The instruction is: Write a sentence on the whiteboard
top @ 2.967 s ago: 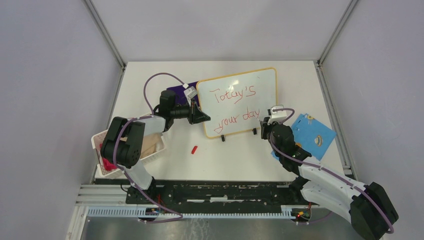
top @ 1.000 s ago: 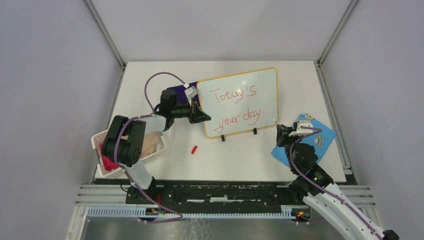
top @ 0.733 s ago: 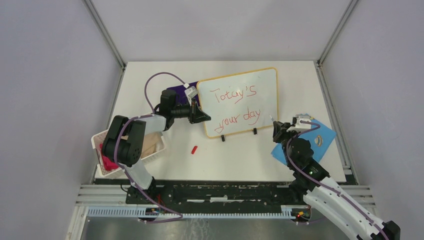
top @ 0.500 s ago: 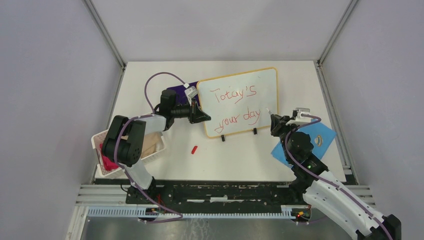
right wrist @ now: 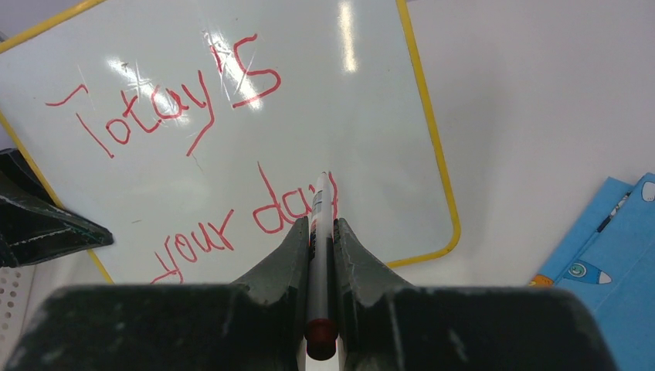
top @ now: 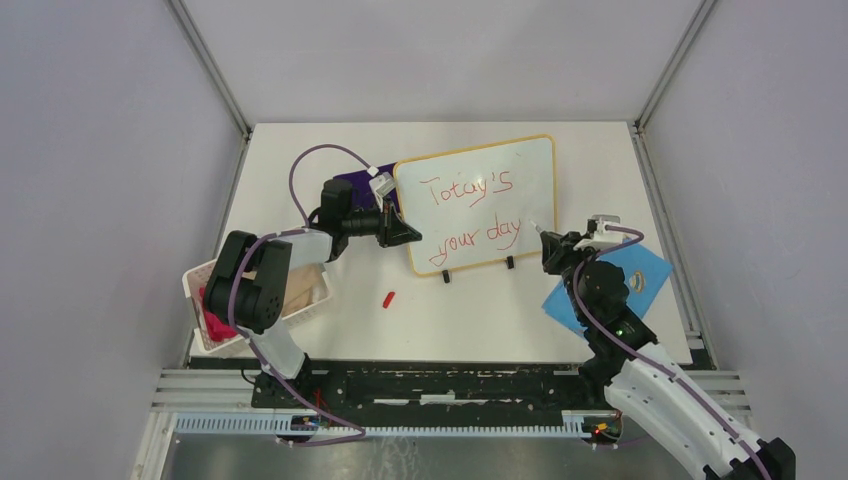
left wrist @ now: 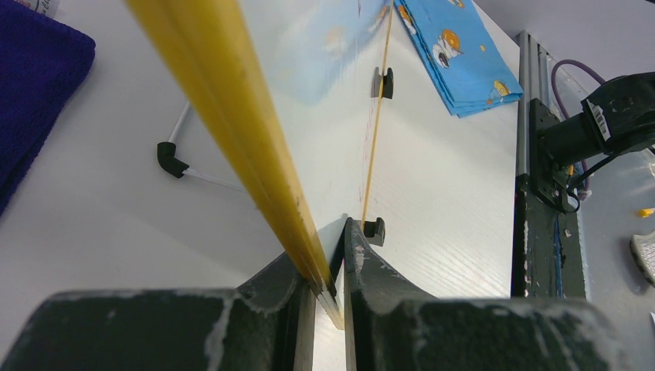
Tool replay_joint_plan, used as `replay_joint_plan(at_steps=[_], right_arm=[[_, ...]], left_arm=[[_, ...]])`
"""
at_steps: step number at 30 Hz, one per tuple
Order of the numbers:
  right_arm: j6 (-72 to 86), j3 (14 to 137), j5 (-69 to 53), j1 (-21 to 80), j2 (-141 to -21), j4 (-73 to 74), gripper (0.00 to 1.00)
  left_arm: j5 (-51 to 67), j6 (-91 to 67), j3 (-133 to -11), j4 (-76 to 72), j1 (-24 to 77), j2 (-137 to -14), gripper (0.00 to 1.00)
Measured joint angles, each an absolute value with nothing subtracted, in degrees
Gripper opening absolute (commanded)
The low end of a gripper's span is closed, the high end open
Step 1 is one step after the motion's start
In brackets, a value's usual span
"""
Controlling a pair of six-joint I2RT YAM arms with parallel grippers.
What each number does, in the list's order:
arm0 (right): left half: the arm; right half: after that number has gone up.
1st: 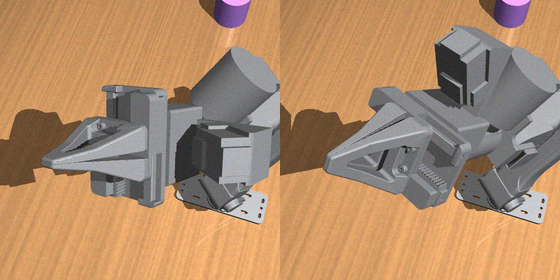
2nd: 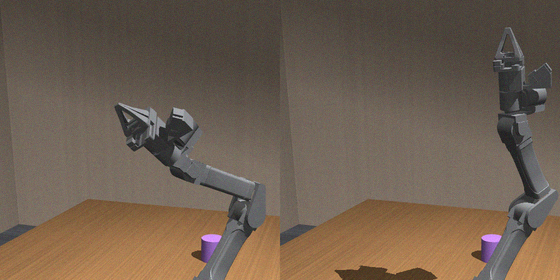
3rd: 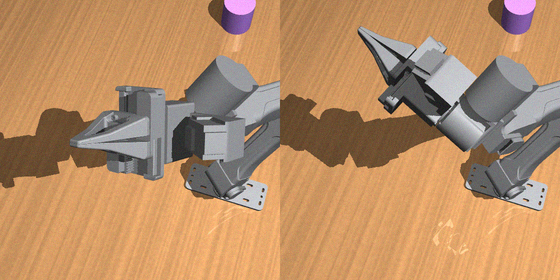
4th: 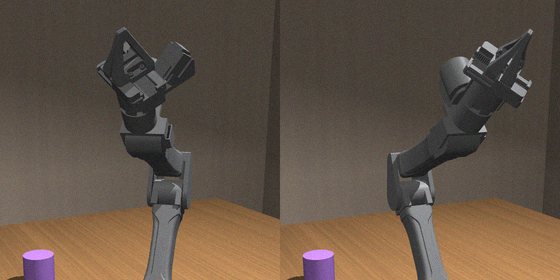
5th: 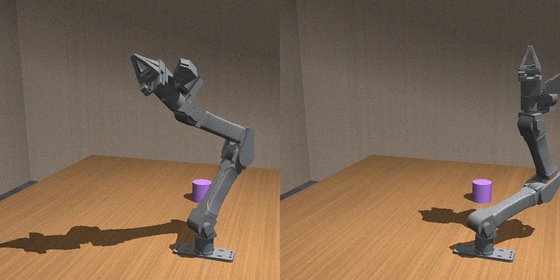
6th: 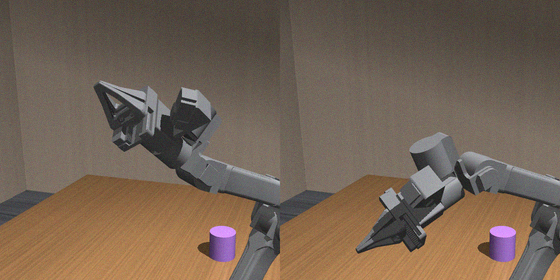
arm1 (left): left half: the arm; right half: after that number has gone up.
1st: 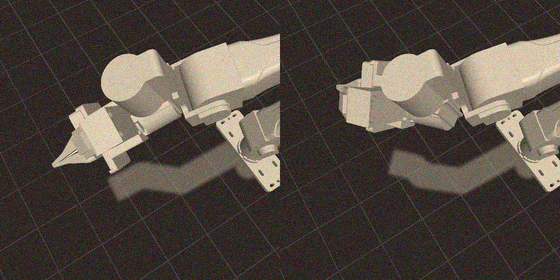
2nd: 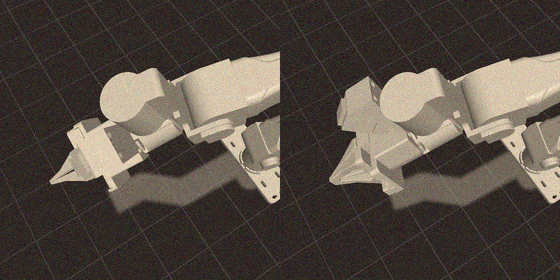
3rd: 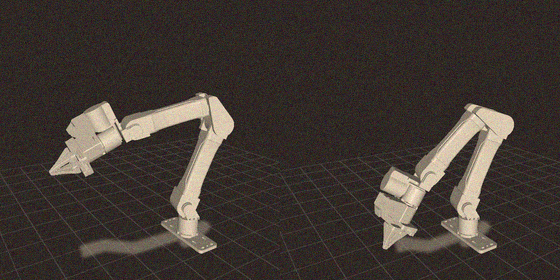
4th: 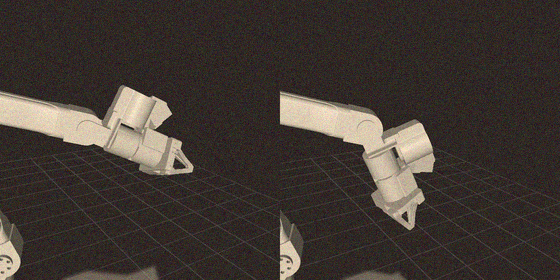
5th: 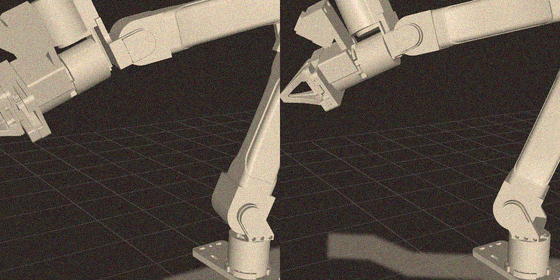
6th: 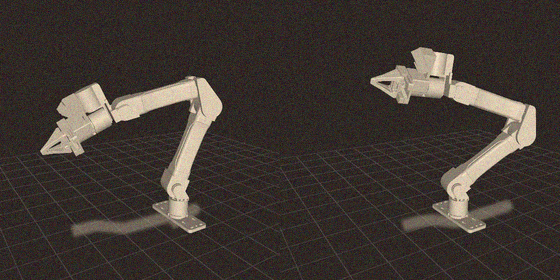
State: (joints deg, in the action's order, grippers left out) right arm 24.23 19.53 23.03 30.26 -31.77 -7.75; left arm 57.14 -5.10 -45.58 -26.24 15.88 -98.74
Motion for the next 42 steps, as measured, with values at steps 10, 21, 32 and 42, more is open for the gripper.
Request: replay_joint_plan(at_steps=[10,21,32,42], right_arm=[[24.2,17.2,21.2,28.2,-32.8,-6.0,0.0],[24.2,15.9,19.9,26.8,-34.7,-7.5,0.0],[24.3,15.9,19.9,26.4,-37.7,-10.5,0.0],[24.6,15.9,20.2,26.4,-39.8,-13.5,0.0]], left_arm=[[57.1,-5.1,-45.6,-26.3,15.9,-98.8,0.02],[57.1,-5.1,-45.6,-26.3,15.9,-98.8,0.02],[57.1,-5.1,-45.6,-26.4,15.9,-98.8,0.02],[57.1,-5.1,-45.6,-26.3,15.9,-98.8,0.02]])
